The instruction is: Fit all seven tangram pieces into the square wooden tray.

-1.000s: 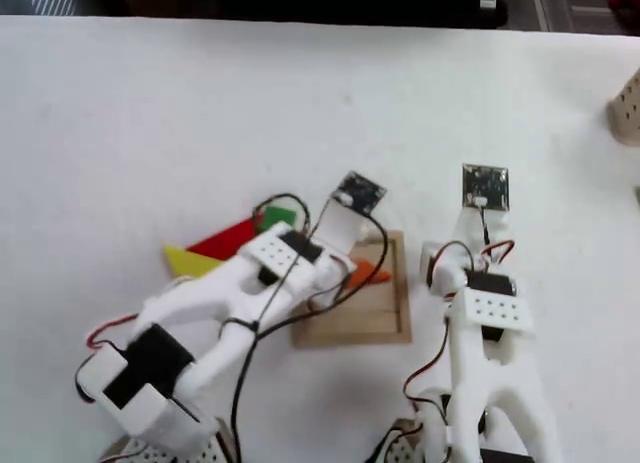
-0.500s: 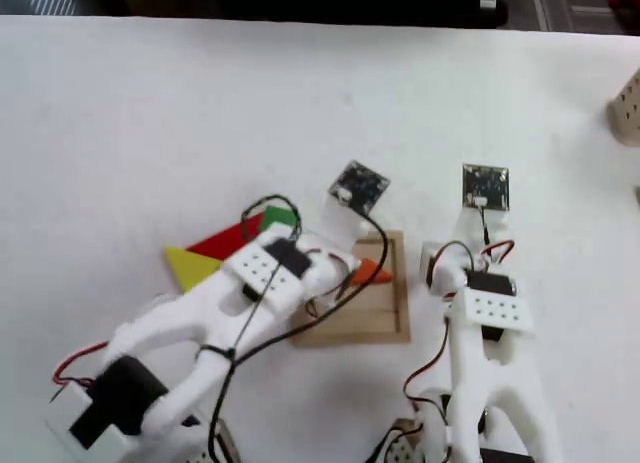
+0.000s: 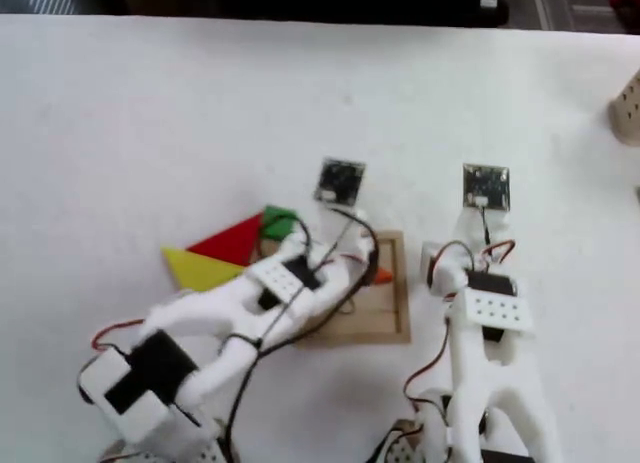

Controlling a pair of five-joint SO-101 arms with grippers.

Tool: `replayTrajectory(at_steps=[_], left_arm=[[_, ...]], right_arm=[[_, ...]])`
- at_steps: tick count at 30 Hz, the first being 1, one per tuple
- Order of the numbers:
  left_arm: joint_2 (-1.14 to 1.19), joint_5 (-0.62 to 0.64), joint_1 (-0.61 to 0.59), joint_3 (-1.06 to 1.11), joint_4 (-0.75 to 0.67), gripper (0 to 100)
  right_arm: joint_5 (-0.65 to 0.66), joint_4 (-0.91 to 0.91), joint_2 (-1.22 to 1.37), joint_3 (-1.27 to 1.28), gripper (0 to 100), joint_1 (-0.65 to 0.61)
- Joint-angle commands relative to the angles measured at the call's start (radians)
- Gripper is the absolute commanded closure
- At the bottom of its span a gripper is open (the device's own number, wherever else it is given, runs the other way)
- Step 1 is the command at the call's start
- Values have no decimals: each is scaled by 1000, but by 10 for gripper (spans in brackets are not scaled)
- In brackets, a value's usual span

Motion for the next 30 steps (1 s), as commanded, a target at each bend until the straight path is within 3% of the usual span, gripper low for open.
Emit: replayTrajectory(at_steps=[1, 15, 26, 30], left_arm=[[-18, 9, 59, -51, 29, 979], [-25, -83, 104, -52, 192, 978], [-127, -84, 96, -40, 502, 978], [-251, -84, 97, 9, 457, 978]], right_arm=[[0, -10, -15, -51, 879, -5], [0, -10, -15, -51, 879, -5], [0, -10, -15, -51, 879, -7], [0, -10, -15, -51, 879, -10]])
